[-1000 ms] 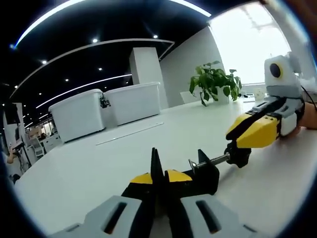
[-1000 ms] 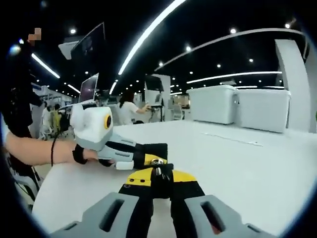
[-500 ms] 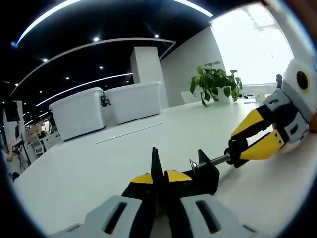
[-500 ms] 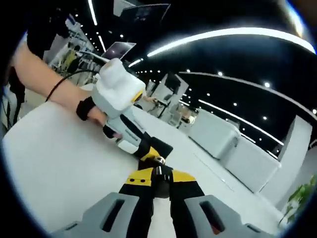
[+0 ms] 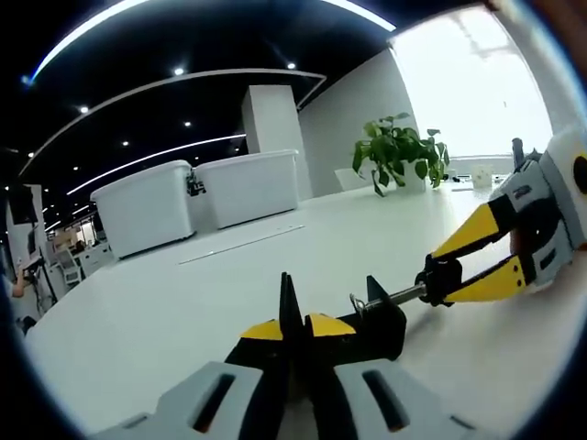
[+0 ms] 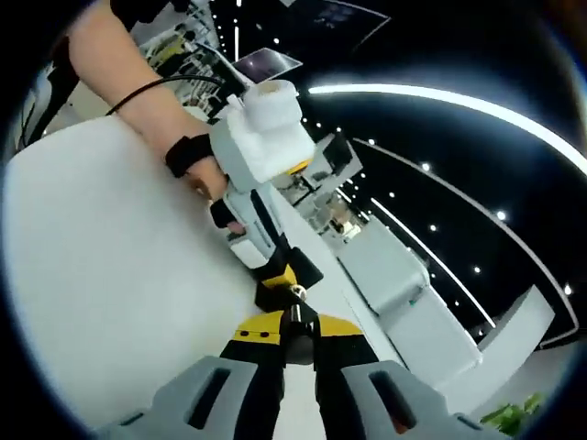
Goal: Clamp the fixed fixture on the desktop, loosen the retaining clip, secure it to the edge of the desk, and tighten the retaining clip.
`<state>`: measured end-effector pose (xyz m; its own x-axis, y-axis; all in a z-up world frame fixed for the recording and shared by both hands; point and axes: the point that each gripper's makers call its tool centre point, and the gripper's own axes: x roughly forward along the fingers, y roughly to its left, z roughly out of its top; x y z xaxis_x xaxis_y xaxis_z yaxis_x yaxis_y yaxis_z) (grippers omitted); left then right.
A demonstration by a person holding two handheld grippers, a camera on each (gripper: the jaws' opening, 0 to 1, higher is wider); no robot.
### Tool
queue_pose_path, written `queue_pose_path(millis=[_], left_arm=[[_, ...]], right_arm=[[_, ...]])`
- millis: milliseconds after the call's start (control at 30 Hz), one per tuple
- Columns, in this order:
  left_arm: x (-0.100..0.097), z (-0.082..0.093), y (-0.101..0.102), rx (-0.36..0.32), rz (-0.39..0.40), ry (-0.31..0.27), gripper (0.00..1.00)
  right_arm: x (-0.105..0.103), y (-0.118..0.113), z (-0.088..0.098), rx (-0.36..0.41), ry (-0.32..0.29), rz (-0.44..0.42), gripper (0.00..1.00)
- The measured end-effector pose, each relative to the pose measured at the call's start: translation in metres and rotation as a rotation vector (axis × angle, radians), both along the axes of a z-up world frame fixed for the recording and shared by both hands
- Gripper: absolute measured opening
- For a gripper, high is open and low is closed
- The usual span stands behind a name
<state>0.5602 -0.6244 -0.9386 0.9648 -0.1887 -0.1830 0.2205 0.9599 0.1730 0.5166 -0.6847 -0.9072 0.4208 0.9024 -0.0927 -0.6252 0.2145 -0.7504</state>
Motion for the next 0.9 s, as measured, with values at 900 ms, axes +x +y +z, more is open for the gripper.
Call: queue_pose_path(millis=[900], left_arm=[[0.001, 0.000, 0.001, 0.001, 0.000, -0.001, 0.07]], right_arm=[[0.020, -0.008, 0.001, 0.353, 0.881, -0.045, 0.17]])
